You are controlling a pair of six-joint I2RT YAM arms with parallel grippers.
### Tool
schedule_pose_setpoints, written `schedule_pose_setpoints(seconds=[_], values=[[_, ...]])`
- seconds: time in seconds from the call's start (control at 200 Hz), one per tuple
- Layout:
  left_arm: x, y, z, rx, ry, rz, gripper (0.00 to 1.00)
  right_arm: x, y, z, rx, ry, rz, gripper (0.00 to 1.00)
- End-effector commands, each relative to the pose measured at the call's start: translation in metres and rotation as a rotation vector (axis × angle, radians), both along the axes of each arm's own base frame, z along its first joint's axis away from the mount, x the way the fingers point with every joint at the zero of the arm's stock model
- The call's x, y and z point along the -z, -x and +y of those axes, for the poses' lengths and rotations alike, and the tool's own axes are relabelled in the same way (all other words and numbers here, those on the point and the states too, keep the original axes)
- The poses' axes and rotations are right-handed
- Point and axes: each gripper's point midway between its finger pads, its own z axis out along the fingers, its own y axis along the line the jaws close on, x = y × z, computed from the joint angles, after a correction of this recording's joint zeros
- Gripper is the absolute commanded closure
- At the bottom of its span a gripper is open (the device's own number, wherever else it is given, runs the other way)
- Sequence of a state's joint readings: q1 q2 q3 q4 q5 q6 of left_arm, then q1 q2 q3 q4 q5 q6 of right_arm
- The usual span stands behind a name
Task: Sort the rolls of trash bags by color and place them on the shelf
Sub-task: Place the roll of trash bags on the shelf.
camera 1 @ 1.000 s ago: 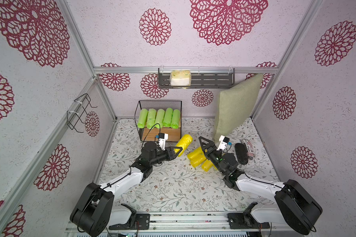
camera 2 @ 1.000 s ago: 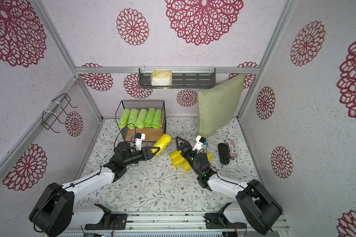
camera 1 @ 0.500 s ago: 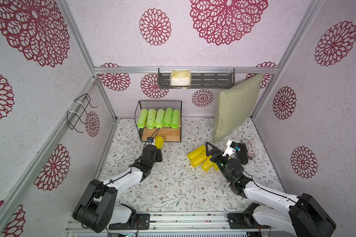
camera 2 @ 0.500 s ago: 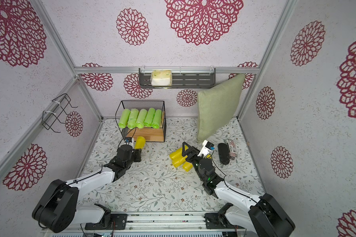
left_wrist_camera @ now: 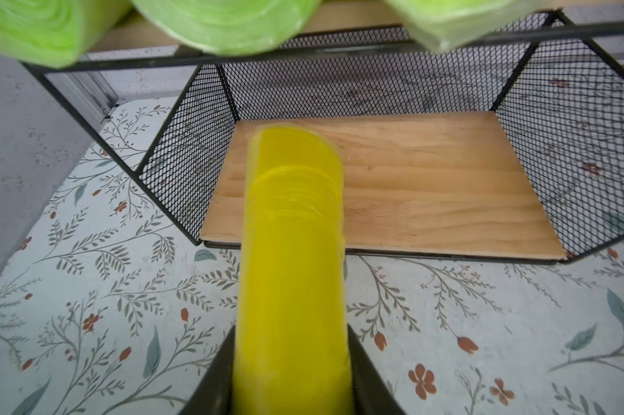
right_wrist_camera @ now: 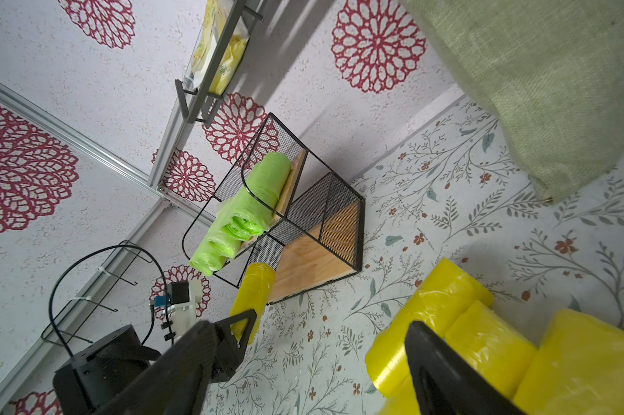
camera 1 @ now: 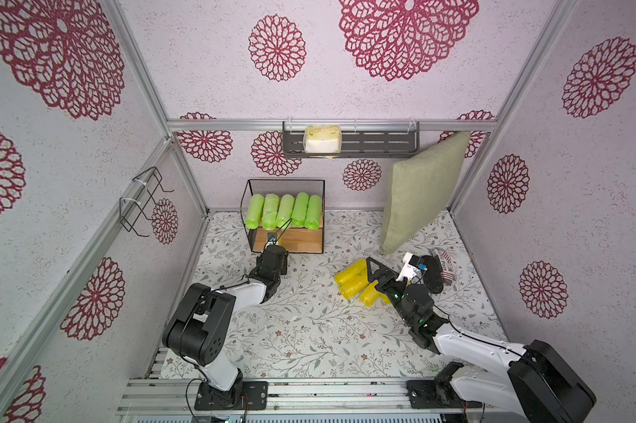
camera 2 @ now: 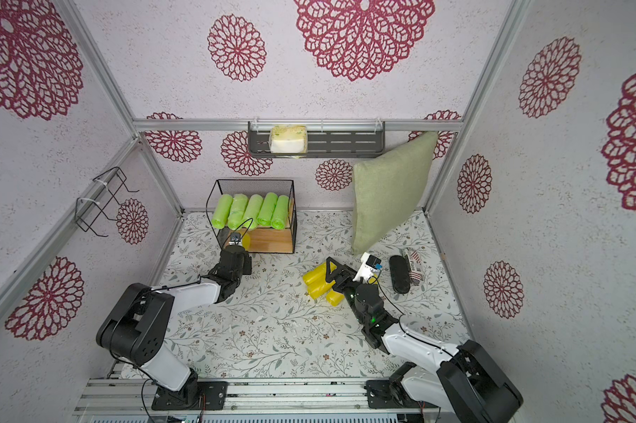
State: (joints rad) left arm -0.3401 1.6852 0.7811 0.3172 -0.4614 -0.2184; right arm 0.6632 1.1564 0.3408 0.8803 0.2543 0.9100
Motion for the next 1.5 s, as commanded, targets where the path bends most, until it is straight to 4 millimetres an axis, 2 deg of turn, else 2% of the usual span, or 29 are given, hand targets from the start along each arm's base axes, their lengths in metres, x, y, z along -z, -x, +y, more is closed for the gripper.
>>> schedule_pose_setpoints(seconds=[0.0, 0.41, 0.785, 1.146, 1.491], values=[[-0.017, -0.021, 0.008, -0.046, 0.066, -0.089, 0.76, -0.012, 0.000, 0.001, -0.014, -0.041, -0.043, 0.13], [0.004, -0.042, 0.023, -0.075, 0.073, -0.040, 0.67, -0.004, -0.002, 0.006, -0.032, -0.050, -0.026, 0.13], [0.017, -0.046, 0.032, -0.132, 0.064, 0.002, 0.58, 0.001, -0.005, 0.015, -0.064, -0.075, -0.008, 0.13], [0.025, -0.053, 0.040, -0.201, 0.023, 0.069, 0.54, -0.002, -0.001, 0.009, -0.054, -0.070, -0.020, 0.13], [0.024, -0.052, 0.047, -0.240, 0.008, 0.073, 0.40, -0.002, 0.001, 0.008, -0.052, -0.067, -0.020, 0.13]])
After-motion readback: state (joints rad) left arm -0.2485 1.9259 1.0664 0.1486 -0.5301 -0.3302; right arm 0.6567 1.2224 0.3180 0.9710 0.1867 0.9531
